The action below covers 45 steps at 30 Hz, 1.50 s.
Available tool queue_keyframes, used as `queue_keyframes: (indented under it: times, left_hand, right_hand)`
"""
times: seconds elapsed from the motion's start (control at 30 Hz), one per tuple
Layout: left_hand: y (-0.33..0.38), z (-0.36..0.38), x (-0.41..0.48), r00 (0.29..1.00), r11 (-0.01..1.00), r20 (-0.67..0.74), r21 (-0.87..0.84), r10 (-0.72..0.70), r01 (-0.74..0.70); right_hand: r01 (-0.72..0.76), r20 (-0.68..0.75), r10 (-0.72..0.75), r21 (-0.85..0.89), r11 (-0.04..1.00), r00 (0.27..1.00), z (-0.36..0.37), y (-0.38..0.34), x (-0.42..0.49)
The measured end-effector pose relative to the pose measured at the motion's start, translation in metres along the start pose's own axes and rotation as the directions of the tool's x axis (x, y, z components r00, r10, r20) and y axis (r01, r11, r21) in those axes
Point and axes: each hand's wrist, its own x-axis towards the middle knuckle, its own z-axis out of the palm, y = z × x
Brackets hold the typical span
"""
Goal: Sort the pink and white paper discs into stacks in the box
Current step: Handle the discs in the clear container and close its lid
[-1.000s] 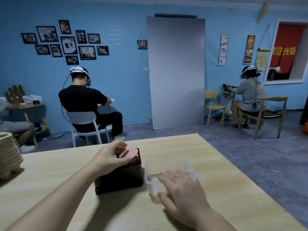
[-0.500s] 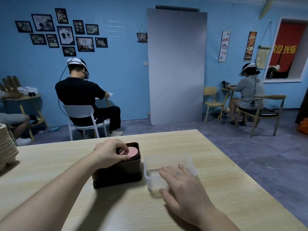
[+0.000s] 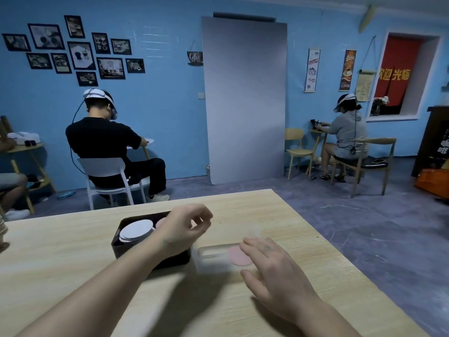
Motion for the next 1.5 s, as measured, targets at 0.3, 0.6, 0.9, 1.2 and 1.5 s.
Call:
queue_keyframes:
  times: [0.3, 0.6, 0.9, 1.2, 1.5]
  left_hand:
    - [0.007, 0.063, 0.033, 0.902, 0.988, 0.406, 0.009, -0.145, 0.154]
    - [0.011, 0.073, 0.053, 0.746, 0.981, 0.640, 0.160, -0.186, 0.107]
    - [0.018, 0.069, 0.055, 0.759, 0.968, 0.640, 0.246, -0.117, -0.059]
    - [0.014, 0.065, 0.043, 0.879, 0.992, 0.462, 0.097, -0.121, 0.086]
    - [0.005, 0.014, 0.028, 0.926, 0.952, 0.333, -0.179, -0.179, 0.248]
  right_hand:
    - [-0.070, 0.042, 0.066, 0.099, 0.993, 0.997, -0.001, 0.020, -0.017]
    - [-0.101, 0.031, 0.097, 0.188, 0.977, 0.995, 0.002, 0.019, -0.018]
    - [-0.115, 0.078, 0.102, 0.186, 0.976, 0.992, -0.004, 0.015, -0.016]
    - [-0.118, 0.097, 0.103, 0.162, 0.980, 0.990, -0.006, 0.012, -0.014]
    - [-0.065, 0.018, 0.064, 0.118, 0.991, 0.998, 0.007, 0.012, -0.006]
